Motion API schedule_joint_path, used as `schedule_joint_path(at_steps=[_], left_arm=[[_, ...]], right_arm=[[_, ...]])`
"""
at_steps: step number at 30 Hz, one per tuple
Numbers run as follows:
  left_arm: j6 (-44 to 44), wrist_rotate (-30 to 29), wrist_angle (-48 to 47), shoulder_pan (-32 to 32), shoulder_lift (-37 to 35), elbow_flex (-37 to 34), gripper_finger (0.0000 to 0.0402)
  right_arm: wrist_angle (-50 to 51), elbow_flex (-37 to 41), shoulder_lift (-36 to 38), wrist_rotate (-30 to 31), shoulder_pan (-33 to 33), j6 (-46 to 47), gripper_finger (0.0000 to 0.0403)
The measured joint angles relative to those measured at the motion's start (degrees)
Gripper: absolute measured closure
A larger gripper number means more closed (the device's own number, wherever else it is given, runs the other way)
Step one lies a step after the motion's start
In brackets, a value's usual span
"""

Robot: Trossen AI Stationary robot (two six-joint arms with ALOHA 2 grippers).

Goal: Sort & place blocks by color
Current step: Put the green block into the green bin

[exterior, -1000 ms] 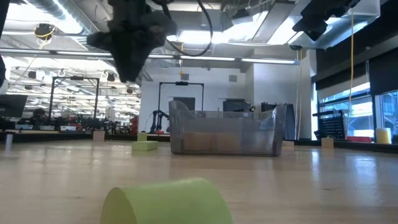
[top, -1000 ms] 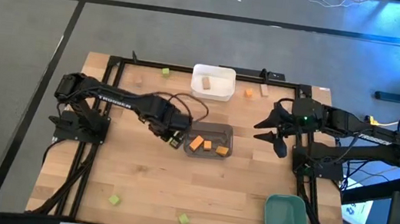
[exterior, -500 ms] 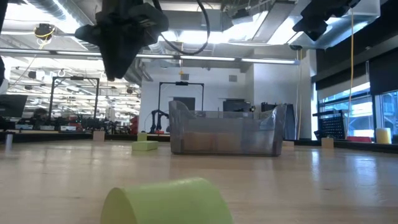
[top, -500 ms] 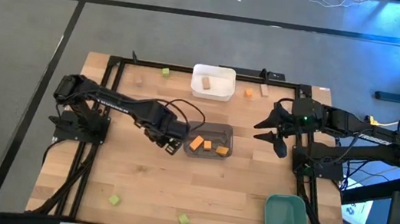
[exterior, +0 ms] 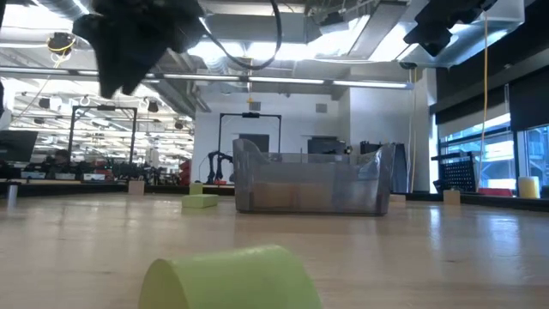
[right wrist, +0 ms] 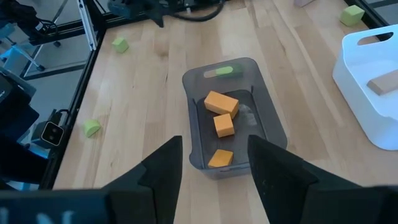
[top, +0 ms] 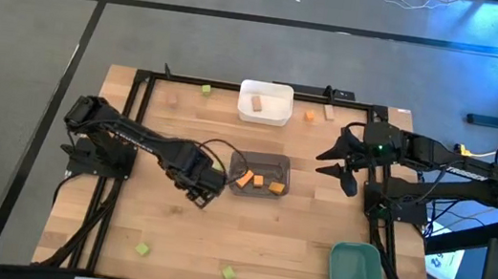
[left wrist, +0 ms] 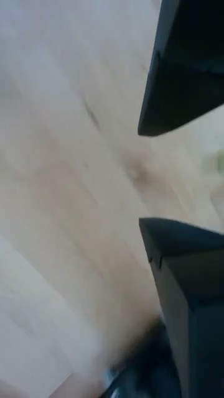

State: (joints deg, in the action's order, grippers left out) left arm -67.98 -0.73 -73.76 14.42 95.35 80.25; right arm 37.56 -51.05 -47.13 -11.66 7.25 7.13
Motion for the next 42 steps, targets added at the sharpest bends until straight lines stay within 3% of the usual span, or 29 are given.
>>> schedule_joint_path(at_steps=[3,9,25,42], left_arm=[[3.91,0.21,-2.22,2.53,0.00,0.00,0.0151],[-0.62,0.67,-3.19,8.91,0.00,0.00,0.0148],[-38.91,0.29,6.33,31.16,0.89,0.11,0.0146],[-52.06,-1.07,9.65,40.69,8.45,-0.85,0.0146]], right_arm=[[0.00,0.00,0.00,0.00,0.00,0.07,0.0222],[0.00,0.00,0.00,0.00,0.00,0.05,0.0222],[-0.02,0.00,0.00,0.00,0.01,0.01,0.0222],[-0.02,0.00,0.00,0.02,0.01,-0.01,0.0222]])
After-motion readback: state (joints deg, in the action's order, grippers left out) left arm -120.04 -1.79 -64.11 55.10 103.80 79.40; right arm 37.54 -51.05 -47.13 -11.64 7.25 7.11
